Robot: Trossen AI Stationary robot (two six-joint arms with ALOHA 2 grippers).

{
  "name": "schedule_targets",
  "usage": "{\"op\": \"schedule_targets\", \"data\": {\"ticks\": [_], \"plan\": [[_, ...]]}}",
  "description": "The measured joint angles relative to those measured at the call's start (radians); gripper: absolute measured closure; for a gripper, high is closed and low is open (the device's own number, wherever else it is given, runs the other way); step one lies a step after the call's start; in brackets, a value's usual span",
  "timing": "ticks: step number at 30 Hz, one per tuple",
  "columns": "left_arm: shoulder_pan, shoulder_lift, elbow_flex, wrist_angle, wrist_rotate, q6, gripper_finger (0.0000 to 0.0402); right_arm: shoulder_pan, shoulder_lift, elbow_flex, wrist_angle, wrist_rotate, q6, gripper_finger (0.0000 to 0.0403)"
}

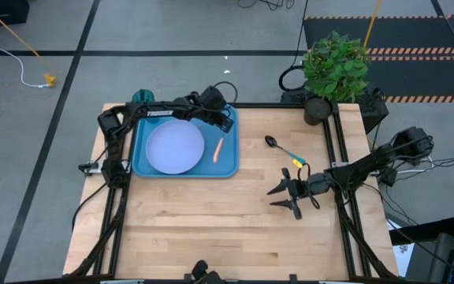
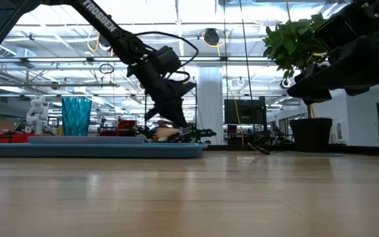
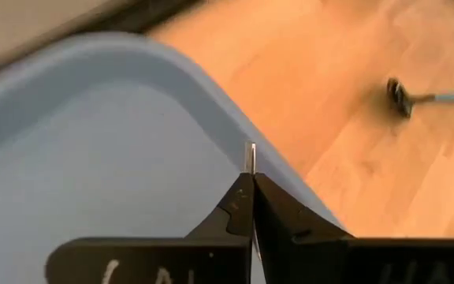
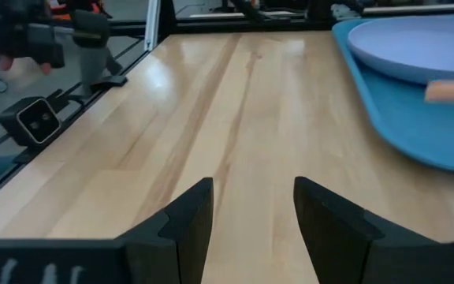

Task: Pick and place plate/cup/fork/spoon on tray
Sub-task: Put the orange fork on the blue tray to the right of the violet plate

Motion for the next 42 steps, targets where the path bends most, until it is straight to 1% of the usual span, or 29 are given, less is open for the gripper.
{"op": "schedule_targets", "data": {"ticks": [3, 9, 11, 15, 22, 26, 28, 30, 33, 35, 39, 42], "plan": [[0.001, -0.007, 0.0, 0.039, 0.005, 0.015, 0.0399, 0.014, 0.0, 0.0, -0.001, 0.001, 0.001, 0.0232], [-0.004, -0.009, -0.013, 0.111, 0.068, 0.041, 0.04, 0.016, 0.0, 0.0, 0.001, 0.001, -0.016, 0.0232], [-0.009, -0.009, -0.041, 0.143, 0.101, 0.036, 0.04, 0.016, 0.0, 0.0, -0.005, 0.001, -0.015, 0.0232], [-0.019, -0.009, -0.109, 0.23, 0.132, -0.01, 0.0401, 0.016, 0.0, 0.0, -0.011, 0.001, -0.017, 0.0232], [-0.012, -0.009, -0.234, 0.487, 0.186, -0.053, 0.0401, 0.016, 0.0, 0.0, -0.008, 0.002, -0.031, 0.0232], [0.016, -0.009, -0.315, 0.654, 0.171, -0.116, 0.0401, 0.017, 0.0, 0.0, -0.01, 0.001, -0.01, 0.0232], [0.018, -0.009, -0.354, 0.75, 0.171, -0.13, 0.0401, 0.021, 0.0, 0.0, -0.01, 0.002, -0.007, 0.0232], [0.017, -0.014, -0.394, 0.809, 0.174, -0.135, 0.0401, 0.022, 0.0, 0.0, -0.01, 0.002, -0.006, 0.0232], [0.024, -0.049, -0.442, 0.827, 0.155, -0.121, 0.0401, 0.022, 0.0, 0.0, -0.01, 0.003, -0.006, 0.0232], [0.033, -0.097, -0.487, 0.822, 0.142, -0.11, 0.0401, 0.022, 0.0, 0.0, -0.01, 0.003, -0.005, 0.0232], [0.034, -0.219, -0.57, 0.827, 0.059, -0.081, 0.0401, 0.022, 0.0, 0.0, -0.007, 0.004, -0.007, 0.0232], [0.034, -0.276, -0.632, 0.831, 0.024, -0.071, 0.0401, 0.021, 0.0, 0.0, -0.003, 0.005, -0.015, 0.0232]]}}
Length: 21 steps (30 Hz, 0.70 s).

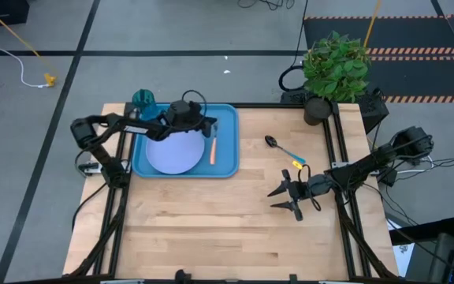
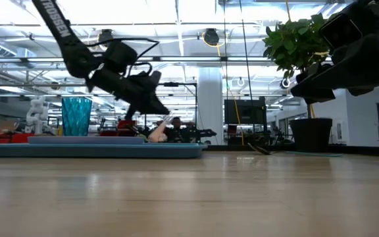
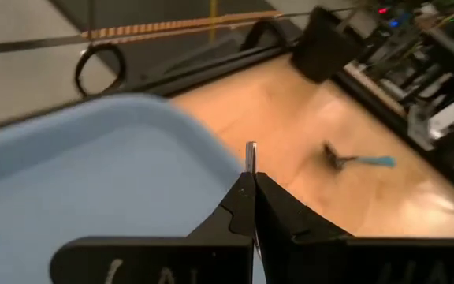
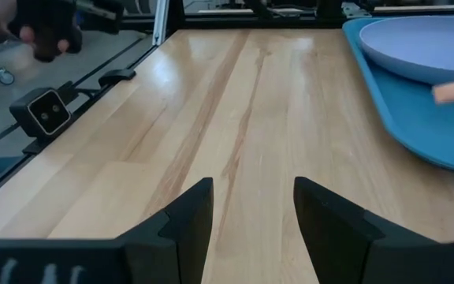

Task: Pick and place plate/cup/fork/spoon on tray
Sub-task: Put the orange fork on the blue tray to the right of the violet plate

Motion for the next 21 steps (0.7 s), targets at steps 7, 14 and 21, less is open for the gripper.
{"op": "schedule_targets", "data": {"ticks": [7, 14, 21], "plan": [[0.0, 0.006, -0.087, 0.122, -0.015, -0.029, 0.0401, -0.001, 0.0, 0.0, 0.042, 0.001, -0.012, 0.0232], [0.0, 0.045, -0.121, 0.188, -0.017, -0.041, 0.0401, -0.001, 0.0, 0.0, 0.059, 0.0, 0.001, 0.0232], [0.002, 0.111, -0.12, 0.27, -0.026, -0.044, 0.04, -0.001, 0.0, 0.0, 0.06, 0.0, -0.02, 0.0232]]}}
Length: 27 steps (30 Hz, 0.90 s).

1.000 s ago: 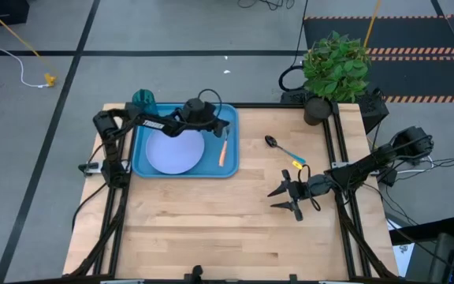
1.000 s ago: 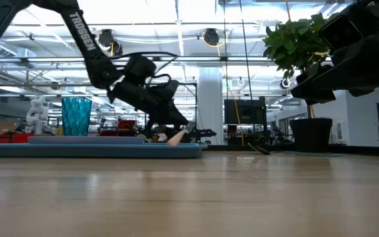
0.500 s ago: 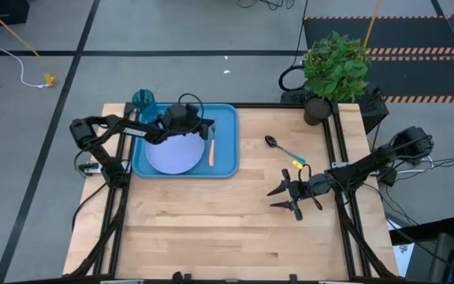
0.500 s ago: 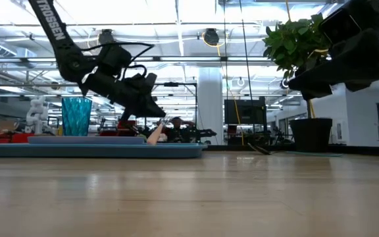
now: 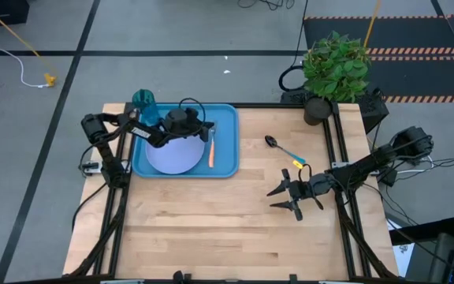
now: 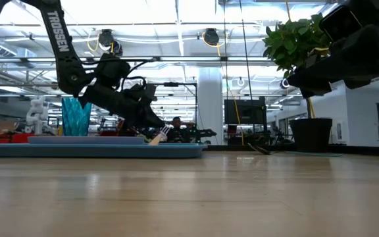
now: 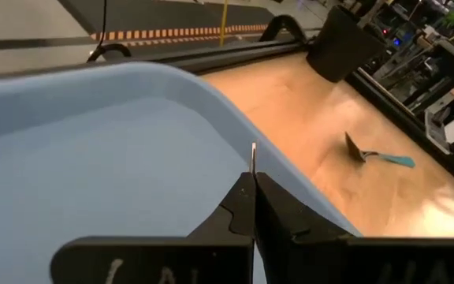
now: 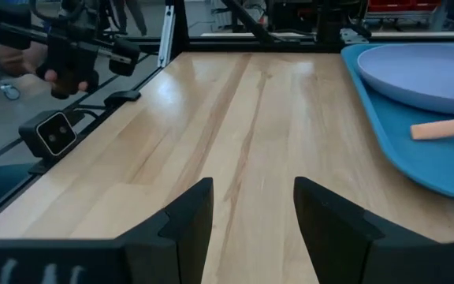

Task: Pick and place plate/cup/fork/spoon on tray
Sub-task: Put the orange fork on the blue tray to the right of the violet plate

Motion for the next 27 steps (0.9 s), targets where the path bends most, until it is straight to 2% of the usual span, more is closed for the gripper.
{"op": "schedule_targets", "data": {"ticks": [4, 8, 12, 18, 27], "plan": [[0.0, 0.01, 0.0, 0.013, 0.0, 0.001, 0.0401, 0.0, 0.0, 0.0, -0.001, 0.0, -0.013, 0.0232], [0.0, 0.01, 0.0, 0.009, -0.002, 0.065, 0.0395, 0.0, 0.0, 0.0, -0.005, 0.0, -0.015, 0.0232], [0.0, 0.01, 0.0, -0.027, -0.043, 0.107, 0.0386, 0.0, 0.0, 0.0, -0.005, 0.0, -0.015, 0.0232], [0.001, 0.01, 0.0, -0.077, -0.084, 0.12, 0.0382, 0.0, 0.0, 0.0, -0.005, 0.0, -0.024, 0.0232], [0.001, 0.01, 0.0, -0.076, -0.087, 0.123, 0.038, 0.0, 0.0, 0.0, -0.005, 0.0, -0.03, 0.0232]]}}
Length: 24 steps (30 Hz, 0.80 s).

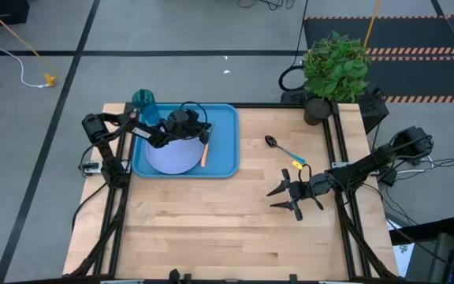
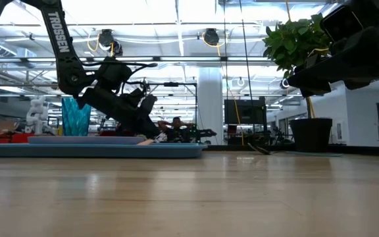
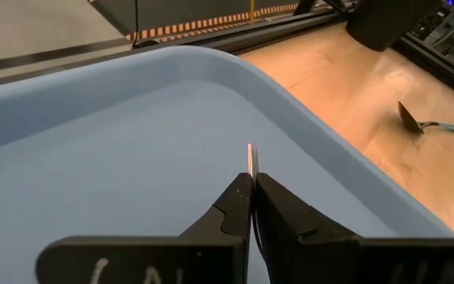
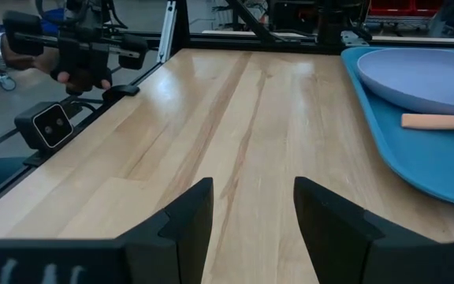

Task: Pick and place plate/cup/fork/spoon on tray
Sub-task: Put the orange fork on the blue tray to the right of the violet plate

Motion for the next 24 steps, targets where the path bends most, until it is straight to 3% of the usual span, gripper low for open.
{"op": "schedule_targets", "data": {"ticks": [6, 13, 18, 24], "plan": [[0.0, 0.0, 0.0, 0.0, 0.0, 0.003, 0.0376, 0.0, 0.0, 0.0, 0.0, 0.0, 0.002, 0.0232], [-0.004, 0.0, 0.001, 0.002, 0.001, -0.004, 0.032, 0.0, 0.0, 0.0, 0.0, 0.0, 0.001, 0.0232], [-0.004, -0.009, 0.002, 0.005, 0.001, 0.0, 0.0308, 0.0, 0.0, 0.0, 0.0, 0.0, 0.004, 0.0232], [-0.06, -0.102, 0.038, -0.151, -0.021, 0.024, 0.0307, 0.0, 0.0, 0.0, 0.0, 0.0, 0.01, 0.0232]]}}
